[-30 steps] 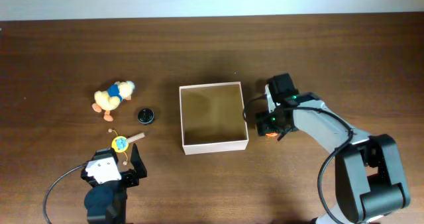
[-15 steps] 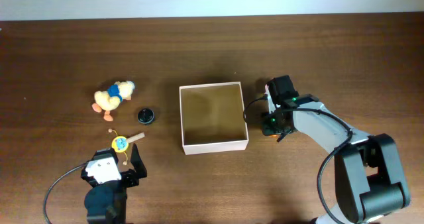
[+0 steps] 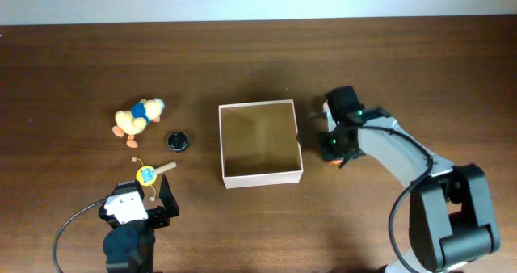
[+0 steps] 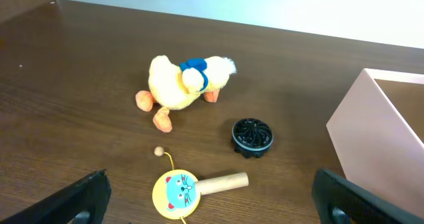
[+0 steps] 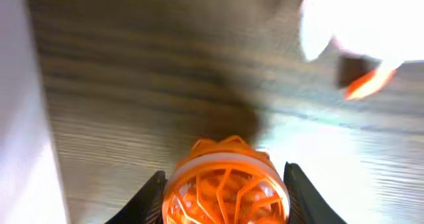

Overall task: Pack container
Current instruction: 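Close the right gripper on the orange mesh ball, then carry the orange ball into the pink box and release it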

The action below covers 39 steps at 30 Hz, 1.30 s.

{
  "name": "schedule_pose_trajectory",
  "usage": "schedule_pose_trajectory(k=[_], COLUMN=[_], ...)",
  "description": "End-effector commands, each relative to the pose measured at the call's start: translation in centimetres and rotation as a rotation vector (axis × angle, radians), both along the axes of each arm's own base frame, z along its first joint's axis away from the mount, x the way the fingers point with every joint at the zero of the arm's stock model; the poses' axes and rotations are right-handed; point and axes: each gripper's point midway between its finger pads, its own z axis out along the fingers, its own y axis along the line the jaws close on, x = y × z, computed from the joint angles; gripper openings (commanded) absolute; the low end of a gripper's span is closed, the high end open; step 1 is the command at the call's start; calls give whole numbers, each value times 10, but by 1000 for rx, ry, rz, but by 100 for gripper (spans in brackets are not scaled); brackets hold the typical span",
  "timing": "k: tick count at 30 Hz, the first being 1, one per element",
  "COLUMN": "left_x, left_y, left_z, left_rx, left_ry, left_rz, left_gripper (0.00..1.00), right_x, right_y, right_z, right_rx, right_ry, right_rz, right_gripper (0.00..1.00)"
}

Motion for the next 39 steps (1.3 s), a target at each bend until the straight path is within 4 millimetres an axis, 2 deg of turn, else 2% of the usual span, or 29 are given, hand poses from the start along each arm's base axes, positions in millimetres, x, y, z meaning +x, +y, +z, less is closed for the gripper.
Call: schedule_pose_trajectory(k=[1, 11, 20, 23, 29, 32, 36, 39], left_x=[0, 0, 0, 0, 0, 0, 0, 0], left_y=[-2, -2, -2, -2, -2, -2, -2, -2], left_z=[-1, -1, -1, -1, -1, -1, -1, -1], left_rx=[9, 9, 9, 9, 9, 9, 9, 9], left_ry=[-2, -2, -2, -1, -2, -2, -1, -2], left_rz=[-16, -16, -16, -16, -16, -16, -16, -16], left_gripper=[99, 99, 99, 99, 99, 99, 99, 99], right_x=[28, 66, 80, 80, 71, 72, 74, 80], right_y=[1, 6, 13, 24, 69, 84, 100, 107], right_z=[29, 103, 151, 156, 159, 163, 165, 154], right_rx=[-25, -39, -20, -14, -8, -37, -38, -37], right_ry=[-80, -199, -272, -285, -315, -356, -391, -388], right_rz=[0, 33, 37, 66, 189, 222, 249, 256], right_gripper=[31, 31, 29, 28, 28, 28, 27, 25])
